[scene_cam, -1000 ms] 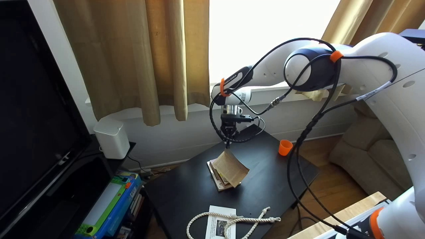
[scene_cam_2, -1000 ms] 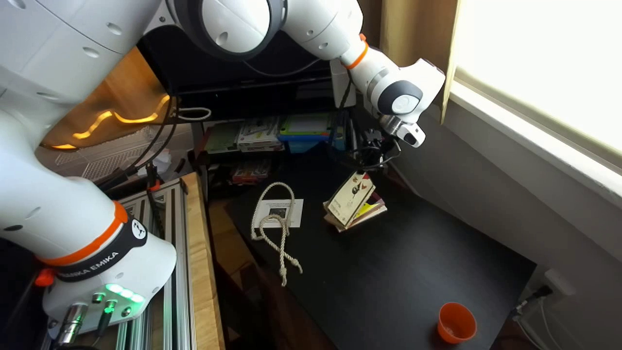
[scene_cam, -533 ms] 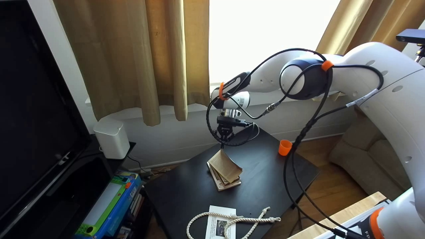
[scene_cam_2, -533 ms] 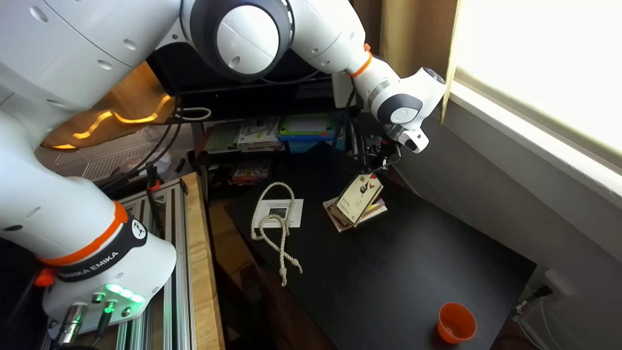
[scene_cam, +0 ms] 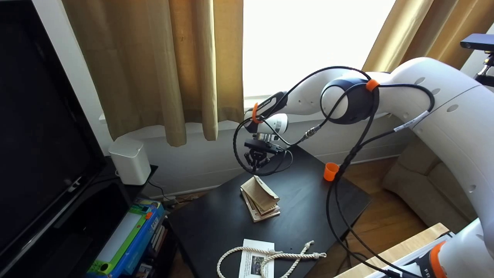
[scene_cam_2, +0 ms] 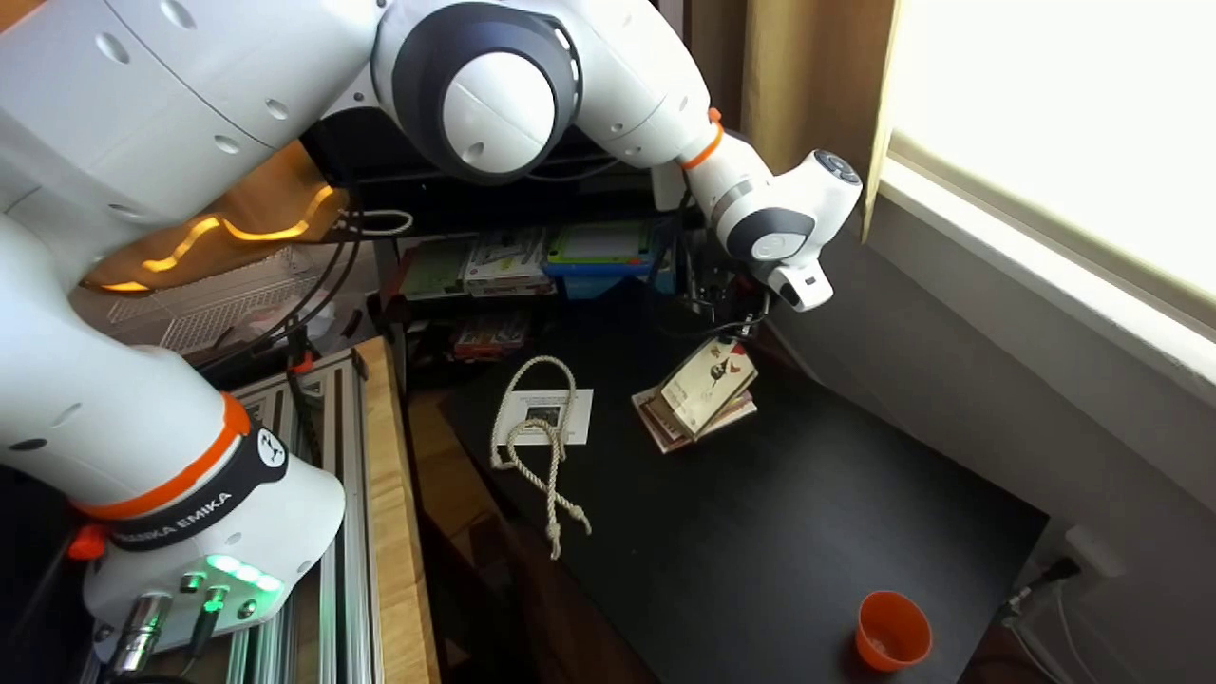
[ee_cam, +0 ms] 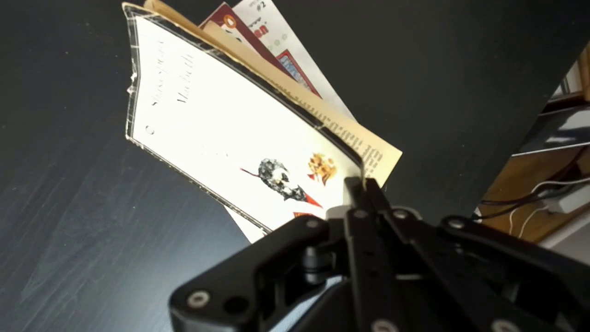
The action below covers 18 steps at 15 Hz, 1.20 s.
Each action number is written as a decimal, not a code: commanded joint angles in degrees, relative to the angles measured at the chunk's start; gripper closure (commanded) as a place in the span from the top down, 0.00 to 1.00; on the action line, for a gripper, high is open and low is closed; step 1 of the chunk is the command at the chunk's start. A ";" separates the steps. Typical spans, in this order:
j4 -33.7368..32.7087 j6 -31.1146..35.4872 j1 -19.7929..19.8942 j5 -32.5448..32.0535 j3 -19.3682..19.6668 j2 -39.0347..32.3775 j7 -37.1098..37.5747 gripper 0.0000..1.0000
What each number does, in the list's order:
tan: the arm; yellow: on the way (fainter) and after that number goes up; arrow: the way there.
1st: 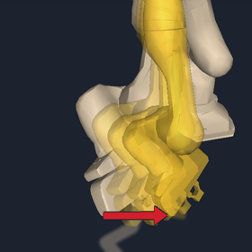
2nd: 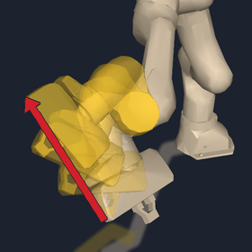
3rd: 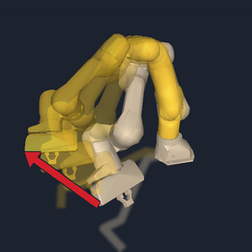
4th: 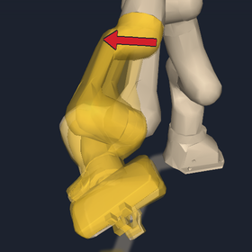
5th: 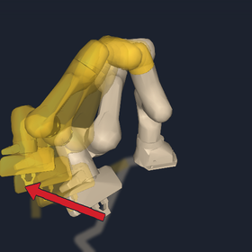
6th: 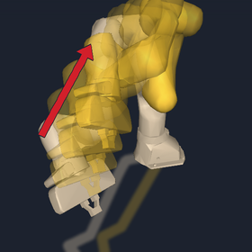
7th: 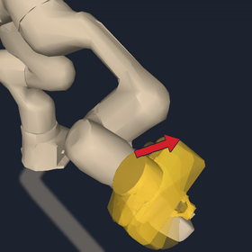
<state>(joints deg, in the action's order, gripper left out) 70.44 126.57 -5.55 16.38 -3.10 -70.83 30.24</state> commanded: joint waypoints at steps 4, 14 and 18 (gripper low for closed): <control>1.73 3.25 -1.78 1.07 1.32 0.36 8.51 0.00; 2.22 2.00 -1.74 0.56 1.41 0.44 11.58 0.09; 2.04 1.33 -1.30 0.93 0.84 0.41 11.93 0.50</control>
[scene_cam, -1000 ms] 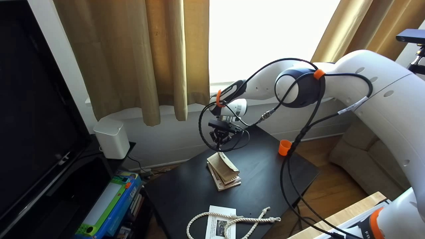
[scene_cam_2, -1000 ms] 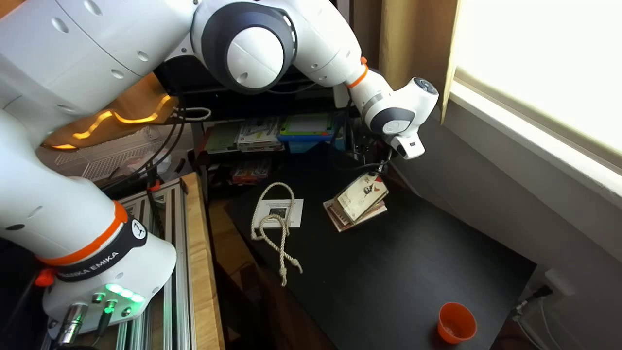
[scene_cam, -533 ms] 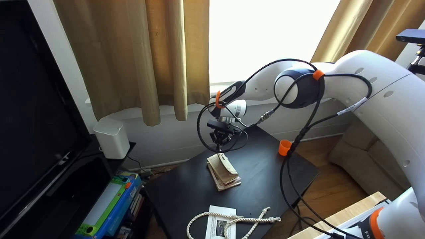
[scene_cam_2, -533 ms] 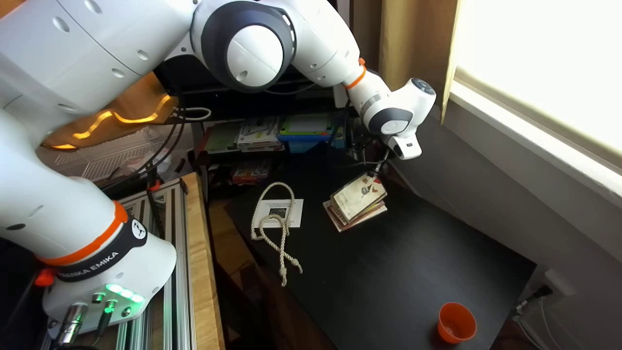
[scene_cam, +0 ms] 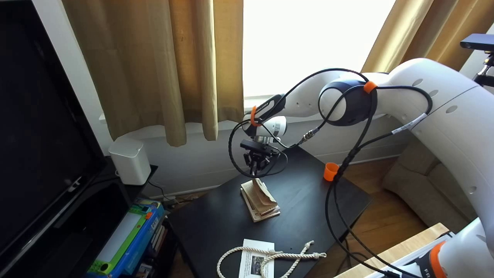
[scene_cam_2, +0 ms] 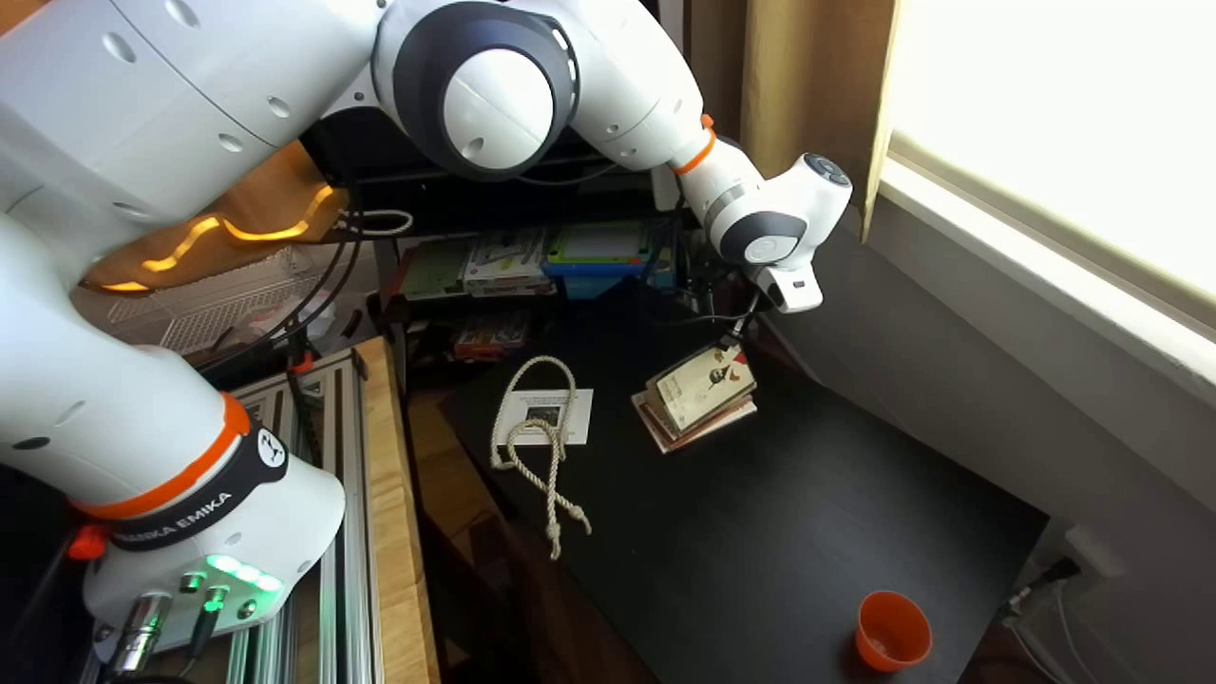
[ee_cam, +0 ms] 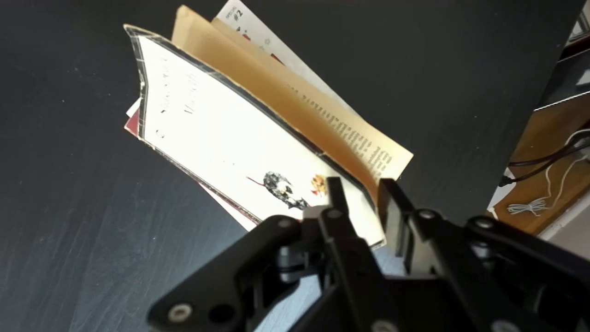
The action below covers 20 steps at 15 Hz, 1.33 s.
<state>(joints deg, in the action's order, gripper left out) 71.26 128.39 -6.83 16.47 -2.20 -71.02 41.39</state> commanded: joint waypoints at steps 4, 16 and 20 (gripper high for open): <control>1.39 0.19 0.47 1.52 -0.83 0.88 0.39 0.81; 13.78 4.51 0.19 -3.43 -0.84 15.40 -22.45 1.00; 19.87 6.33 0.36 -6.15 -1.57 20.72 -29.96 1.00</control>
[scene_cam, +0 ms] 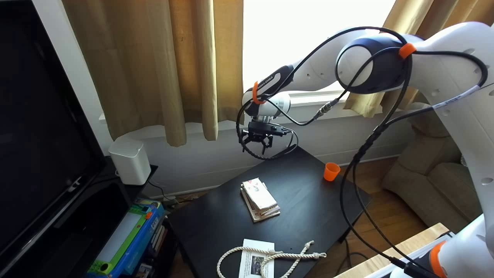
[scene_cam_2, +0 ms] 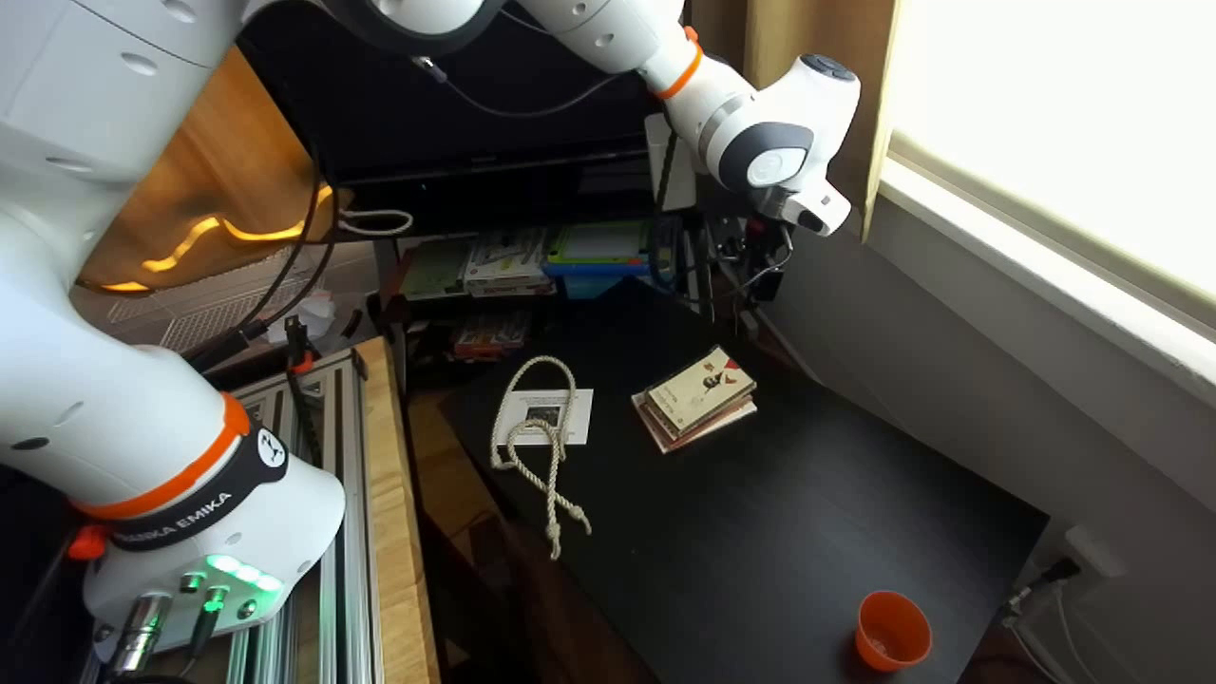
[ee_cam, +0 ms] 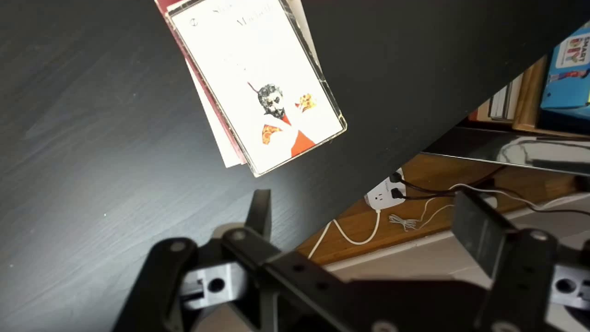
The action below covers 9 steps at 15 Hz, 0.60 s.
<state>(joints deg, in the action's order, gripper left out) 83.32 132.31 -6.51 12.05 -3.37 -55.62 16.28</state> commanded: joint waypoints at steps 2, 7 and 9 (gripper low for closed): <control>9.87 0.35 0.23 -1.99 -1.02 7.04 -7.13 1.00; 8.58 0.16 -0.06 -1.86 -1.11 6.15 -7.20 1.00; 8.91 0.16 -0.06 -1.94 -1.13 6.41 -7.34 1.00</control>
